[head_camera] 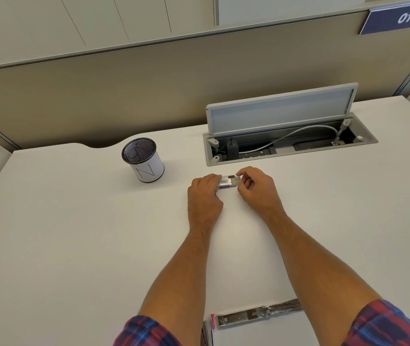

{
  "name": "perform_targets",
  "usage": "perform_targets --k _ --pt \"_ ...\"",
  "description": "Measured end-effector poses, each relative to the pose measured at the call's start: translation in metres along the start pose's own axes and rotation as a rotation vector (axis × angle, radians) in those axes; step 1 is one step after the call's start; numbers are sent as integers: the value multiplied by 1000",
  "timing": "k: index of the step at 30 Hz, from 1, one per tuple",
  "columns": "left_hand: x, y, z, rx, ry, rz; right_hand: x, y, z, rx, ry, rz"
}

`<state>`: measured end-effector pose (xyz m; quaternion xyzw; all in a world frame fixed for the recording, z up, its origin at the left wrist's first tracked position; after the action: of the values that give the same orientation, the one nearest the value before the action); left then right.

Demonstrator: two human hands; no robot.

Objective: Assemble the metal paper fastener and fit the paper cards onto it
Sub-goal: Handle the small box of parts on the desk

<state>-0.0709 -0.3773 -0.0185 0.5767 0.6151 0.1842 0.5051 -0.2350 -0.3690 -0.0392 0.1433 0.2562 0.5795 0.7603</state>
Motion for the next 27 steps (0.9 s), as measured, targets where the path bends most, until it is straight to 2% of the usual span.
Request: perform_targets --k 6,9,27 --pt "0 -1 1 0 7 -6 0 3 4 41 46 -18" --pt "0 -1 1 -1 4 -16 2 -4 7 78 74 44" --pt "0 -2 -1 -39 -17 2 -8 -2 -15 55 -65 -56"
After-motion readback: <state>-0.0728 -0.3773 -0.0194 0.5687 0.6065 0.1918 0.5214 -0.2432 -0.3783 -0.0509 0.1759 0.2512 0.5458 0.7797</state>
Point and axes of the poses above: each hand's wrist, its own x-axis away from the middle knuckle, its own y-axis out of the back of the hand, z = x × y, the point moved 10 cm from there along -x, towards the middle knuckle, and after that the axes turned 8 degrees about -x, right-handed, at the moved point
